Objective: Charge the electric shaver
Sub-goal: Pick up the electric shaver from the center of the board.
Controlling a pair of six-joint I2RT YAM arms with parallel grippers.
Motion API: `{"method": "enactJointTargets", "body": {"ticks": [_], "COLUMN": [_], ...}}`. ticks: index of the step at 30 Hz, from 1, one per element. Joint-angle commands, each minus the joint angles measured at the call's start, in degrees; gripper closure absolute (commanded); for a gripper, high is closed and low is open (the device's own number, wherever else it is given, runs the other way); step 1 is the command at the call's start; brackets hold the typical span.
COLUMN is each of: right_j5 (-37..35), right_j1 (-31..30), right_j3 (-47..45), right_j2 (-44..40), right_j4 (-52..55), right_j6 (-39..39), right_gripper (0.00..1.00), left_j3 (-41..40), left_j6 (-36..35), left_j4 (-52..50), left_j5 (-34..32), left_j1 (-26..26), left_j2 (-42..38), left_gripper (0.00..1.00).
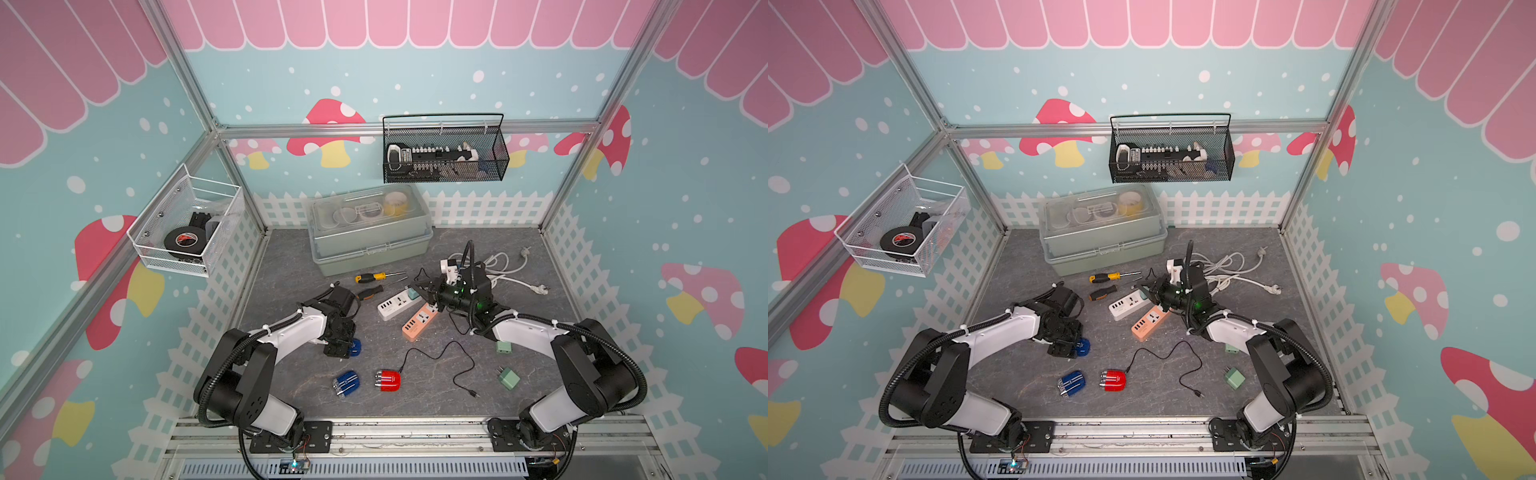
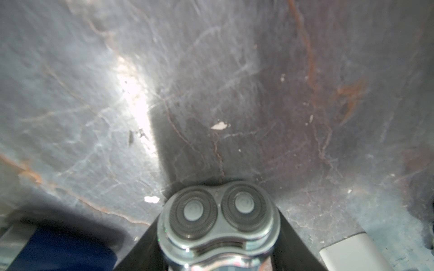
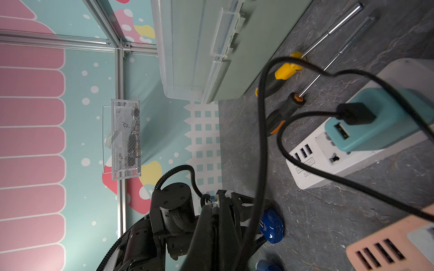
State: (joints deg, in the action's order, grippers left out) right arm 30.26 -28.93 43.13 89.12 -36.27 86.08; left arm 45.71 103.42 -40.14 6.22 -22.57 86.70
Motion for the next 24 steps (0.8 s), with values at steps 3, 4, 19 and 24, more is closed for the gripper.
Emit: {"method": "enactJointTargets", "body": {"ticks": [3,4,19,24], "right_j5": [-0.94,-1.11,-1.69,-1.77], "right_j1": [0.1,0.1,0.1,0.15], "right_j3": [-0.5,-0.54,-2.27,-2.88], "right_j2": [-2.44,-2.41,-4.45,-4.91], "right_j4": [0.76,0.76,0.75,0.81], "right_j6": [-2.12,-2.06,-1.79,-1.69], "right_gripper": [1.0,1.0,1.0,1.0], "left_j3": [0.75,1.18,4.59,2.47], "left_j6": [-2.1,-2.37,-2.9,-2.04], "left_j4": [-3.78,-4.18,-7.23,-4.87], "left_j5": [-1.59,-1.55,-3.33,-3.41], "left_j1": [-0.28,-0.28,-0.64,-2.24], "left_j2": [2.2,2.48,8.66,8.23], "left_gripper": [0.56,0.51,0.48,0.49]}}
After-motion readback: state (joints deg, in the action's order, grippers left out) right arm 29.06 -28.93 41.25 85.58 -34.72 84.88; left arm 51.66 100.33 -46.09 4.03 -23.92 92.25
